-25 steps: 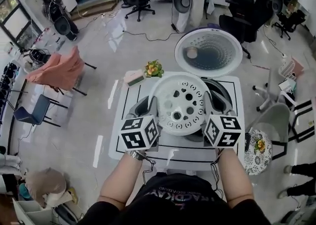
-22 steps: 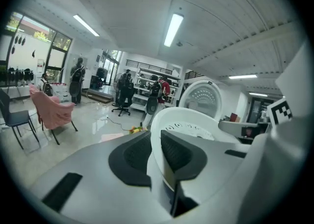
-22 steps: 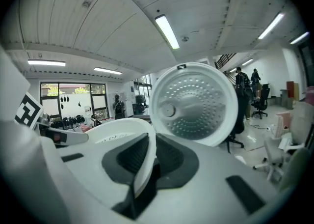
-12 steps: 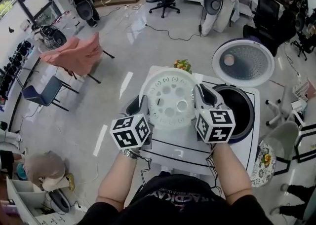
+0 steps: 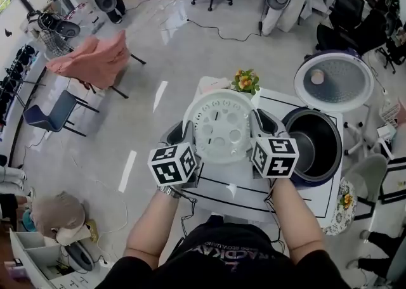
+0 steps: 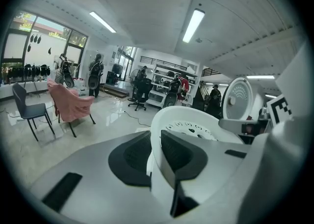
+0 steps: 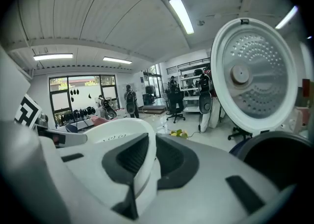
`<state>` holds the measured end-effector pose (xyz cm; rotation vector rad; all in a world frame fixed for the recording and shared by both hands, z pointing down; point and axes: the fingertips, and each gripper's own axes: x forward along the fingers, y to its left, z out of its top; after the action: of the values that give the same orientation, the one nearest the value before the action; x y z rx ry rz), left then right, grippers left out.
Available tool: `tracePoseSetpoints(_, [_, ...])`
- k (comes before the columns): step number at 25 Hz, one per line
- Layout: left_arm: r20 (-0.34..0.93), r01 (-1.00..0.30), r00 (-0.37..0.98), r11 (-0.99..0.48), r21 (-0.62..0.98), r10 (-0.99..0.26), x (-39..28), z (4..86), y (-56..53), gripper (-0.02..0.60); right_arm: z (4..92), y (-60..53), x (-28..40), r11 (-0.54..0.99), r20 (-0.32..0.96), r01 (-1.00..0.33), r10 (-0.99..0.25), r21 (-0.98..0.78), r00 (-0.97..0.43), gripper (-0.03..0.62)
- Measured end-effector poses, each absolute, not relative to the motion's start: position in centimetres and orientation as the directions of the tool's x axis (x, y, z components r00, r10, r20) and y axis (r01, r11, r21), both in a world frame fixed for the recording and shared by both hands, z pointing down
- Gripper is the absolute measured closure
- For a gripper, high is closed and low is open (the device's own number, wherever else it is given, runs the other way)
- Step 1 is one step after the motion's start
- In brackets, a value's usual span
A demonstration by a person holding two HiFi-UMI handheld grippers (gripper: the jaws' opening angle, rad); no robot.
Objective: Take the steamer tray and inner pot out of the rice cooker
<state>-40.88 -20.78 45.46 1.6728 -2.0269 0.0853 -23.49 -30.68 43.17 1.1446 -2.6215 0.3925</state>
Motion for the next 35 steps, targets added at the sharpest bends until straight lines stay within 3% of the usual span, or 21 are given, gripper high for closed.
tracePoseSetpoints(35, [0.588,-0.922,-0.041,0.257,0.289,-0.808,-45.4,64.1,-27.4,0.518,64.3,-36.8,-27.6,0.563,0.555,-0.798,-0.601,-0.216,-0.575,0.543])
